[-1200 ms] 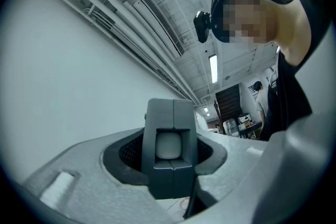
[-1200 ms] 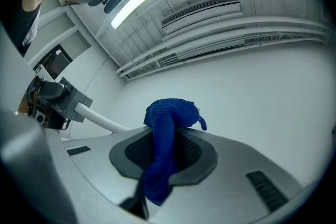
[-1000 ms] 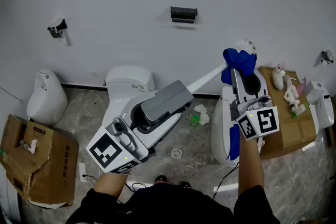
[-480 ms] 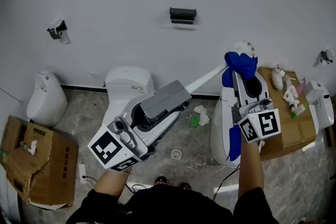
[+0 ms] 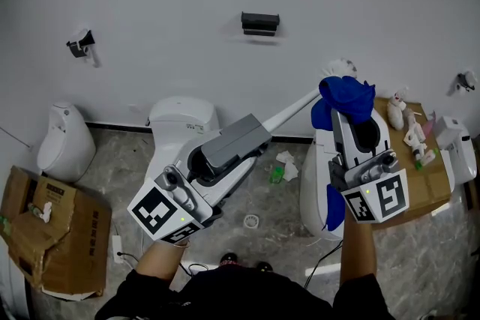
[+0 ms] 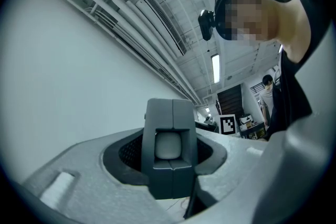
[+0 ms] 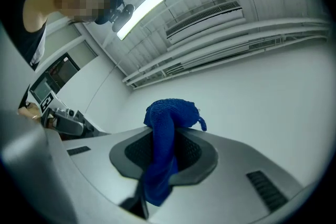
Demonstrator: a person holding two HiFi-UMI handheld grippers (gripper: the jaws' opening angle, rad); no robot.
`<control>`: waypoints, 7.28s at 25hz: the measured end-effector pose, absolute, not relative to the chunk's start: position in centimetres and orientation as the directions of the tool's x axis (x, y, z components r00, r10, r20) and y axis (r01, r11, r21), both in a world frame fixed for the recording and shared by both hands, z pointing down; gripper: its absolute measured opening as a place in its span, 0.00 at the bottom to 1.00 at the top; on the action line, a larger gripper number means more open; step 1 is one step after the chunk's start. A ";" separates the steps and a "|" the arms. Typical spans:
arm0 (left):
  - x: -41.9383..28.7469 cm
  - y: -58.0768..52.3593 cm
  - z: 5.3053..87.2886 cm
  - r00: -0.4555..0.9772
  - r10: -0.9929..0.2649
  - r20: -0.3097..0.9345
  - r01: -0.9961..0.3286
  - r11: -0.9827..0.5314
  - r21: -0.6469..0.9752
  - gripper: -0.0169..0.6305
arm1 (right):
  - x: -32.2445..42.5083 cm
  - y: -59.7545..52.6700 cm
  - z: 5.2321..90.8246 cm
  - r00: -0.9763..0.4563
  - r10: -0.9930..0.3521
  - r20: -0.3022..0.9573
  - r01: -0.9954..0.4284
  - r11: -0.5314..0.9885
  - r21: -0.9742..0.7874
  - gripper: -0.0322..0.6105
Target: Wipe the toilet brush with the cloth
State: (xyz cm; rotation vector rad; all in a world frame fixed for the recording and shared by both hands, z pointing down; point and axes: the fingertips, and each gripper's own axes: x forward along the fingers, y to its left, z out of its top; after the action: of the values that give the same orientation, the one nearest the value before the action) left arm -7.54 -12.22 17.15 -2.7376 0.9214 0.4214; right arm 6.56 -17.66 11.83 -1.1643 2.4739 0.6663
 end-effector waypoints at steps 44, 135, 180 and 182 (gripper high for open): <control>-7.6 -11.7 17.2 0.783 -0.527 -0.331 -0.584 -0.806 -0.098 0.32 | -3.8 -15.1 12.5 -0.780 -0.466 -0.417 -0.598 0.750 0.281 0.18; -7.7 -11.1 16.6 0.762 -0.568 -0.310 -0.621 -0.777 -0.101 0.32 | 5.0 -23.4 13.8 -0.633 -0.677 -0.377 -0.773 0.577 0.262 0.18; -11.6 -12.8 17.2 0.700 -0.637 -0.321 -0.690 -0.719 -0.078 0.31 | 5.7 -17.8 11.5 -0.612 -0.651 -0.450 -0.787 0.561 0.259 0.18; -11.5 -12.8 17.4 0.695 -0.642 -0.325 -0.696 -0.713 -0.079 0.32 | 6.1 -17.5 12.5 -0.616 -0.655 -0.438 -0.784 0.566 0.255 0.18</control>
State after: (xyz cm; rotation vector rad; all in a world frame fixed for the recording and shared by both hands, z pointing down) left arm -11.54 -12.75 17.36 -2.7080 1.0814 0.4083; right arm 6.09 -17.47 12.47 -1.1853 2.5078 0.6222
